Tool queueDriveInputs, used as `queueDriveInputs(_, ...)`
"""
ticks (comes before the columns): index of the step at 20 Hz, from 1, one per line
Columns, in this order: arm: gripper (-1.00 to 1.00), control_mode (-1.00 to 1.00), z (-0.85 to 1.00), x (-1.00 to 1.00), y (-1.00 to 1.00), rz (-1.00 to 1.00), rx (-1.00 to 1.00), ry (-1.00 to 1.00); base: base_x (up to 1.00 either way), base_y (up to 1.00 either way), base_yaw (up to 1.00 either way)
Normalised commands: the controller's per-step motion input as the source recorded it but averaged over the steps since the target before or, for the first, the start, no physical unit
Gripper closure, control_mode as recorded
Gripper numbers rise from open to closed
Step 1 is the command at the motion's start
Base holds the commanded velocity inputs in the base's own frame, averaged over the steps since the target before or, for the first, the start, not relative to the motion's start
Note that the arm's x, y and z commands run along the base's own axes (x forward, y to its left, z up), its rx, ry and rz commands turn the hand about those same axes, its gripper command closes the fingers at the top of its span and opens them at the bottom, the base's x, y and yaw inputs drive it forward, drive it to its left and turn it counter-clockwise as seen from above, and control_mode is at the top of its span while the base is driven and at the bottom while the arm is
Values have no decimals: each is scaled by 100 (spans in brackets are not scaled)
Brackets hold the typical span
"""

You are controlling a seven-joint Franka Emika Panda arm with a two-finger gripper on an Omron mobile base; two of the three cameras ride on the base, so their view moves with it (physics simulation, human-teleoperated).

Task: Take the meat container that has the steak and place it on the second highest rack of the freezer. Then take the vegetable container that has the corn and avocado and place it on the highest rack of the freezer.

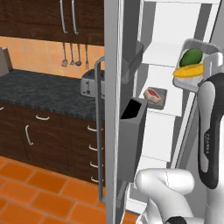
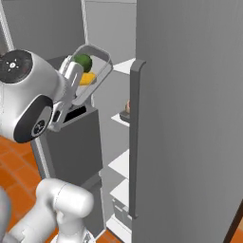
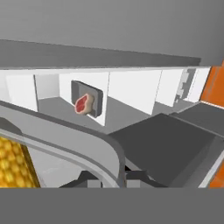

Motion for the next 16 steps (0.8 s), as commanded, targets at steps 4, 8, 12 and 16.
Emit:
queueDriveInputs(4, 100, -100, 0, 40, -19, -3, 0, -7, 0, 0, 0)
queueDriveInputs(8, 100, -100, 0, 45, 0, 0, 0, -24, 0, 0, 0)
queueDriveInputs(12, 100, -100, 2, 52, 0, -2, 0, 2, 0, 0, 0)
queueDriveInputs(16, 100, -100, 7, 45, -19, 0, 3, 3, 0, 0, 0)
